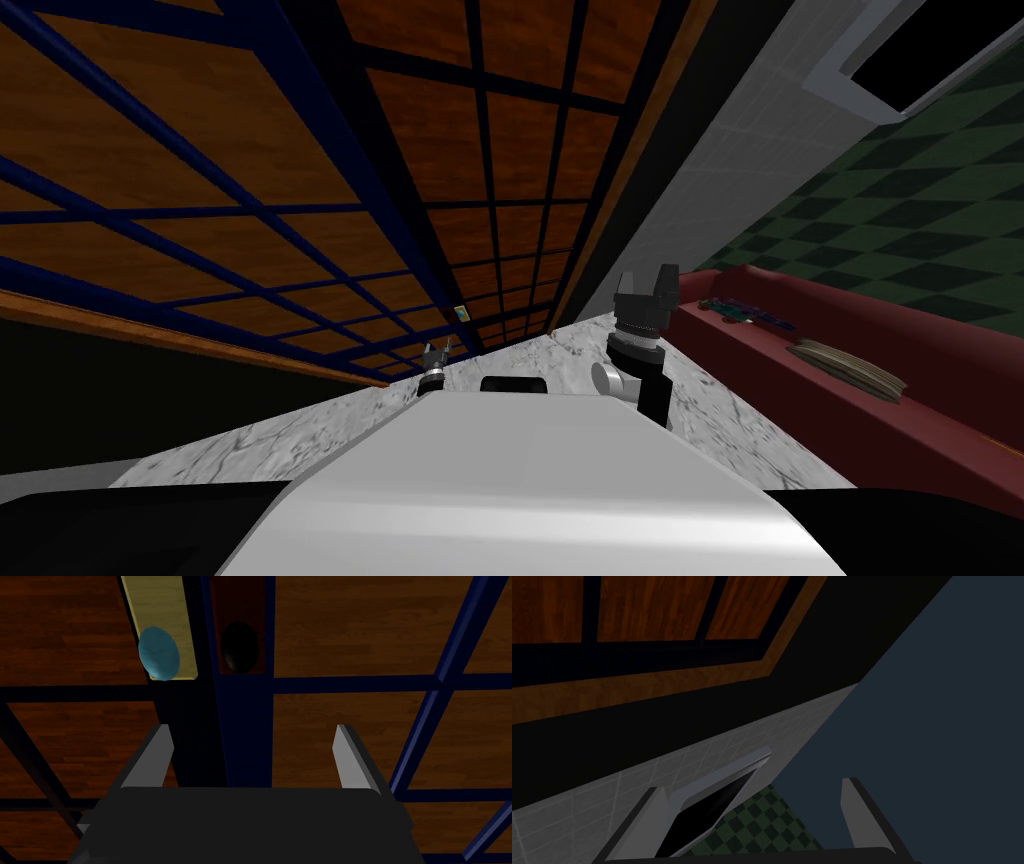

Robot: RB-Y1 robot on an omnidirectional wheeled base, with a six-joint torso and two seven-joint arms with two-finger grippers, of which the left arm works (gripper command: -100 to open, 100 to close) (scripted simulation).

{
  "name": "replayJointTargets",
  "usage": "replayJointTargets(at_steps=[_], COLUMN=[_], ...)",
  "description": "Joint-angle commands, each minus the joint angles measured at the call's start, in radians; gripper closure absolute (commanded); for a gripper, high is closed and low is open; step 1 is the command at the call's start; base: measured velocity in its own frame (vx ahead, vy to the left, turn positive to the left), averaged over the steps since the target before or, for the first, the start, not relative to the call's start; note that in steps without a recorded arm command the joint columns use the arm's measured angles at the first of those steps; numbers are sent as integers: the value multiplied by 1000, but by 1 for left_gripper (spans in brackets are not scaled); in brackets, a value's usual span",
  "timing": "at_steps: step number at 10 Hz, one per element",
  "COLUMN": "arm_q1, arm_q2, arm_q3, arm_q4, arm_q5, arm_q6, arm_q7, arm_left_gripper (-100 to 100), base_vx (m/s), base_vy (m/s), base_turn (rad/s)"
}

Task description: Pull the door open

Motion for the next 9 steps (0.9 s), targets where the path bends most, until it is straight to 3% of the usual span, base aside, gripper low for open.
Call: replayJointTargets(at_steps=[1, 6, 8, 9], arm_q1=[7, 50, 55, 68], arm_q2=[22, 97, 106, 129], arm_q3=[13, 66, 74, 98], arm_q4=[25, 73, 79, 102], arm_q5=[5, 25, 28, 38], arm_q6=[-6, 3, 4, 8], arm_q7=[-4, -17, -19, -26], arm_left_gripper=[-100, -100, -100, -100], base_vx=[-190, -191, -117, -132], base_vy=[-6, -3, 3, 9], base_turn=[72, 75, 31, 97])
